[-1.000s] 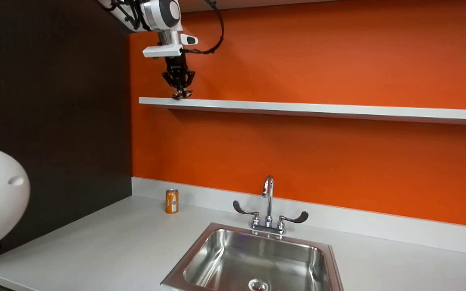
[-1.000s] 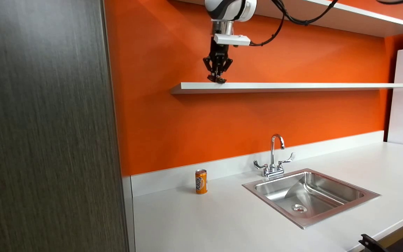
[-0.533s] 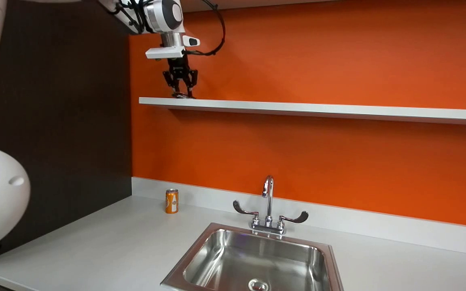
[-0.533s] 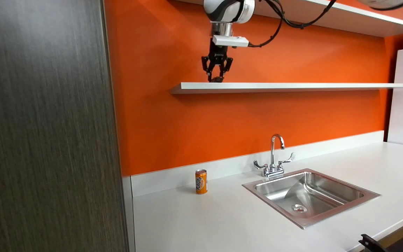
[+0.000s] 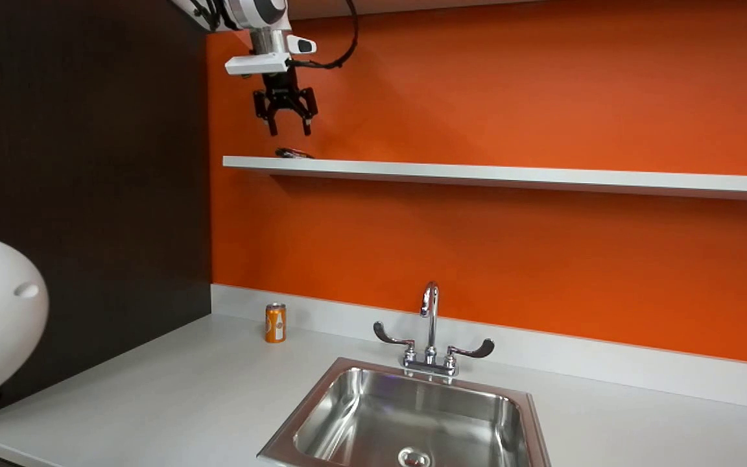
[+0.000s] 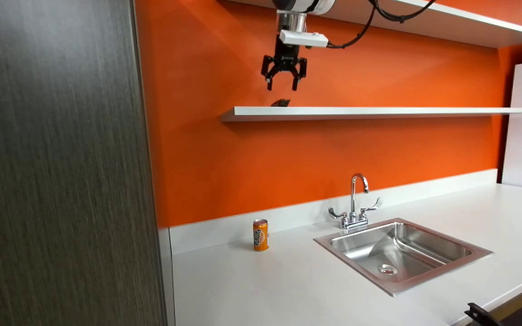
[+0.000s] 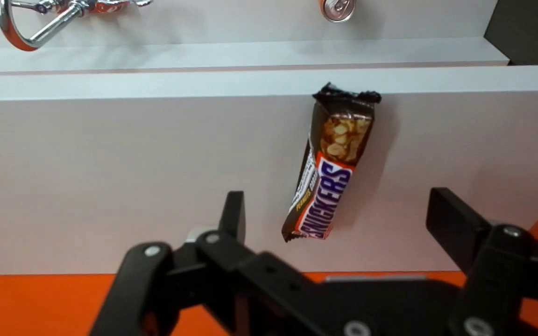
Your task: Put the chocolate bar on the bottom shelf
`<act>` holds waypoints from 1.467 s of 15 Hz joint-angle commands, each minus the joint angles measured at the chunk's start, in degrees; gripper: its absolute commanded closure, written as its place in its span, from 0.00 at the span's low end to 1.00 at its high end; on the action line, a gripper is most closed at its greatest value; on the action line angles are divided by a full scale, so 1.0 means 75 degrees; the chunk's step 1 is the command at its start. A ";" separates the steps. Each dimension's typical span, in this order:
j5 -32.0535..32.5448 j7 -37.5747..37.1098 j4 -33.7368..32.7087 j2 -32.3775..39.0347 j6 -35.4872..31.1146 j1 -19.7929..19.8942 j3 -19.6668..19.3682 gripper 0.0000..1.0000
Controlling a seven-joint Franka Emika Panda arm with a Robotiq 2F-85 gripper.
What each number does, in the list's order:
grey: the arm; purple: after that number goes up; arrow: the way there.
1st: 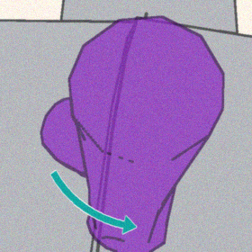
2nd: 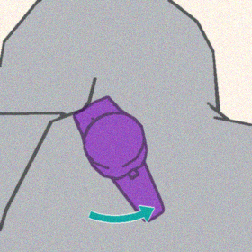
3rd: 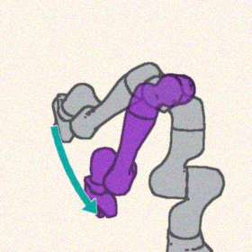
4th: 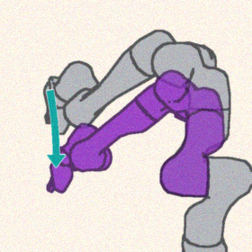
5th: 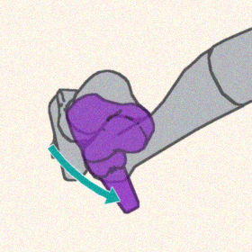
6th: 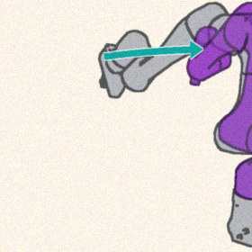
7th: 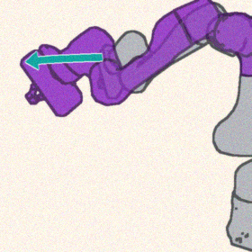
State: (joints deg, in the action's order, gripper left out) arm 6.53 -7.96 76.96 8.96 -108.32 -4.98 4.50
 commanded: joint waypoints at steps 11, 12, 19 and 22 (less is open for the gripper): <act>-0.0972 0.0289 0.4384 -0.4092 0.0644 0.0065 -0.0121 0.00; -0.1062 0.0311 0.4718 -0.4384 0.0691 0.0069 -0.0160 0.00; -0.1124 0.0503 0.6764 -0.6033 0.0671 0.0146 -0.0388 0.00; -0.1051 0.0521 0.7432 -0.6455 0.0689 0.0208 -0.0427 0.00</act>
State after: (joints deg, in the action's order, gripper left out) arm -1.09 -5.71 127.14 -35.02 -102.75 -4.65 1.31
